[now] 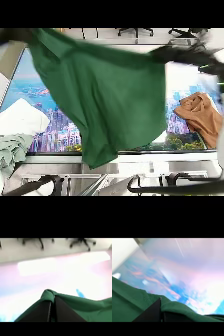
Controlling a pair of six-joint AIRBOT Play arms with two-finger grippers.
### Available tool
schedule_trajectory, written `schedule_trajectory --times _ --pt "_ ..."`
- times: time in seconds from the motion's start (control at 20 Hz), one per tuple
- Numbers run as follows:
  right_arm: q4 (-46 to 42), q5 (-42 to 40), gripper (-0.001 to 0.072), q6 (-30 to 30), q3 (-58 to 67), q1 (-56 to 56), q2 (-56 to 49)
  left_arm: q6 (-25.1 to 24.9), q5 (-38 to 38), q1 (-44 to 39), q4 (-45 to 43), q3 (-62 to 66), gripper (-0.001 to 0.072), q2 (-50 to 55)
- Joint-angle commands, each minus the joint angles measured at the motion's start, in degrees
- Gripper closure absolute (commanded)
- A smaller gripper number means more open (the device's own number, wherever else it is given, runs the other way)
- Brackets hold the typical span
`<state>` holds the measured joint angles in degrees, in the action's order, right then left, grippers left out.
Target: Fold the shirts.
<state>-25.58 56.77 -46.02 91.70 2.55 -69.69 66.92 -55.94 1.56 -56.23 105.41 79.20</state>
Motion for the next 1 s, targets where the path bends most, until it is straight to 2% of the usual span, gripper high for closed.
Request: schedule_trajectory --times 0.0,0.1,0.2,0.25,0.3,0.35,0.45,0.55,0.65,0.7,0.75,0.95 --pt "-2.1 -15.1 0.0689 1.9 -2.8 -3.7 -14.4 0.9 -3.7 0.5 -0.7 4.0 0.0695 20.2" --pt "2.9 -17.6 0.0689 3.2 -2.8 -4.0 -20.8 2.8 -7.1 0.5 -0.7 11.0 0.0695 29.9" --pt "5.9 -17.3 0.0674 4.9 -2.8 -4.0 -23.8 3.7 -8.6 0.3 -0.5 15.0 0.0692 34.9" --pt "5.8 -16.3 0.0567 5.1 -2.8 -3.8 -23.9 4.2 -8.6 0.1 -0.6 15.0 0.0518 35.2" --pt "5.7 -14.2 0.0440 5.8 -2.6 -3.2 -23.2 4.6 -8.9 0.2 -0.6 14.1 0.0142 34.5" --pt "5.1 -11.3 0.0406 5.8 -2.6 -2.1 -21.9 5.0 -9.7 0.3 -0.7 12.7 0.0002 32.9" --pt "0.1 -3.3 0.0403 4.3 -2.6 2.0 -18.1 7.3 -15.6 1.7 -0.8 9.3 0.0002 28.2" --pt "-8.5 3.8 0.0245 -3.1 -2.7 7.5 -14.4 9.3 -25.3 3.7 -0.8 6.5 0.0003 23.5" --pt "-16.8 10.7 0.0244 -11.4 -2.7 12.7 -12.3 11.0 -33.2 5.3 -0.9 0.1 0.0004 18.5" --pt "-19.4 14.8 0.0246 -13.6 -2.7 15.3 -12.2 11.5 -33.6 5.8 -1.1 -5.0 0.0082 15.5" --pt "-20.3 18.1 0.0248 -13.9 -3.0 17.4 -12.3 11.5 -33.4 6.1 -1.3 -11.5 0.0223 12.0" --pt "-20.8 21.7 0.0248 -12.2 -5.2 22.0 -12.5 11.4 -26.8 6.3 -1.2 -39.9 0.0236 -0.6"
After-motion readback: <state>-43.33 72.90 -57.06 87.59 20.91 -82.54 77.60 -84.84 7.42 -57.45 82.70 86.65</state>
